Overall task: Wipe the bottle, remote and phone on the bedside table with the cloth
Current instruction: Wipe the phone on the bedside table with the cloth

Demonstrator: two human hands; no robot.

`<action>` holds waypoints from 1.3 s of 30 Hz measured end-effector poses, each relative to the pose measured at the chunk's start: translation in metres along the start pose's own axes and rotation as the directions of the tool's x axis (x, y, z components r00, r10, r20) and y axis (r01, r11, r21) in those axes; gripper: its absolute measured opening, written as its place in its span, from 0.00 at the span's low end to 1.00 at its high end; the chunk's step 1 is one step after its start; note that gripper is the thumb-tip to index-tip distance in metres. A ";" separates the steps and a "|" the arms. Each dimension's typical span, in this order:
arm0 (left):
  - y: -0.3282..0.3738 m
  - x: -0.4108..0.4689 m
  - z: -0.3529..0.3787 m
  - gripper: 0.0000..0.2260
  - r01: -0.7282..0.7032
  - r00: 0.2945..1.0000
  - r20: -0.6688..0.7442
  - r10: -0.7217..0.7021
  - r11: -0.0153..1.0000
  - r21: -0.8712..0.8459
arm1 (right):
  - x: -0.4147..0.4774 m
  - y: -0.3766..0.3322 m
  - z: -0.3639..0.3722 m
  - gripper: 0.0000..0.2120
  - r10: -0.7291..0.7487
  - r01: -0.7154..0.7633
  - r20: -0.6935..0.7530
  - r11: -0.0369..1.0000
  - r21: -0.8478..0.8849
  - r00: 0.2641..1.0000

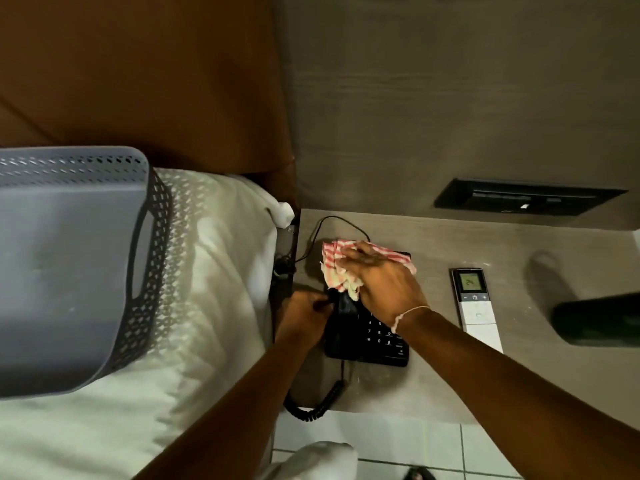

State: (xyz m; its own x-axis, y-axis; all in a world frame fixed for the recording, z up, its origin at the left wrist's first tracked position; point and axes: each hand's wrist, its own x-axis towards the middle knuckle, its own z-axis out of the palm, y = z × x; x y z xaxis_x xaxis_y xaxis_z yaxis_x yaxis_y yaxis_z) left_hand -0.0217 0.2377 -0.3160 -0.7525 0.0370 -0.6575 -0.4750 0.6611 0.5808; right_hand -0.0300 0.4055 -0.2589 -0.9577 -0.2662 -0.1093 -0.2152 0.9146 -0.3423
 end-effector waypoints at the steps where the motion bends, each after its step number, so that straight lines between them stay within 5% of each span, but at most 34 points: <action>1: 0.001 0.002 0.001 0.05 0.015 1.000 0.011 -0.015 0.999 -0.028 | 0.000 0.001 0.005 0.33 -0.011 0.011 0.019 1.000 -0.012 1.000; 8: 0.008 0.008 -0.013 0.07 0.119 0.993 -0.002 -0.120 0.986 -0.117 | -0.052 -0.019 0.032 0.35 -0.139 0.135 -0.039 0.987 -0.090 0.990; 14: 0.010 0.012 -0.022 0.15 0.171 0.978 0.157 -0.140 0.963 -0.206 | -0.105 -0.039 0.048 0.22 -0.241 0.237 0.073 0.969 0.066 0.968; 16: 0.011 0.010 -0.021 0.13 0.131 0.983 0.145 -0.110 0.981 -0.144 | -0.112 -0.041 0.038 0.16 -0.279 0.264 0.089 0.953 0.150 0.956; 19: 0.011 0.005 -0.019 0.08 -0.092 0.995 -0.014 0.096 0.983 0.156 | -0.098 -0.031 0.007 0.19 -0.209 0.210 -0.027 0.955 0.208 0.977; 23: 0.007 0.006 -0.017 0.31 -0.371 0.893 0.010 0.451 0.722 0.584 | -0.036 -0.003 -0.035 0.30 0.072 -0.062 -0.181 0.996 0.057 0.981; 27: 0.003 0.018 -0.023 0.35 -0.477 0.839 0.213 0.501 0.488 0.731 | 0.006 0.004 -0.031 0.33 0.021 -0.019 0.025 0.996 -0.088 0.999; 33: -0.008 0.030 -0.030 0.34 -0.507 0.825 0.316 0.468 0.368 0.779 | -0.053 -0.009 0.012 0.32 -0.127 0.145 0.139 0.981 -0.129 0.982; 39: -0.006 0.033 -0.032 0.37 -0.480 0.847 0.319 0.425 0.354 0.802 | -0.138 -0.029 0.039 0.25 -0.289 0.316 0.256 0.946 -0.069 0.923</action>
State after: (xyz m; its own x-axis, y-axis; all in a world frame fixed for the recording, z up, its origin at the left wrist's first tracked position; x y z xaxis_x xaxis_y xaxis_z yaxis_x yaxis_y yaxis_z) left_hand -0.0577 0.2112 -0.3261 -0.6936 0.5517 -0.4632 0.5593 0.8177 0.1364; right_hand 0.1159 0.4043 -0.2703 -0.7724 -0.5880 -0.2402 -0.5195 0.8024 -0.2937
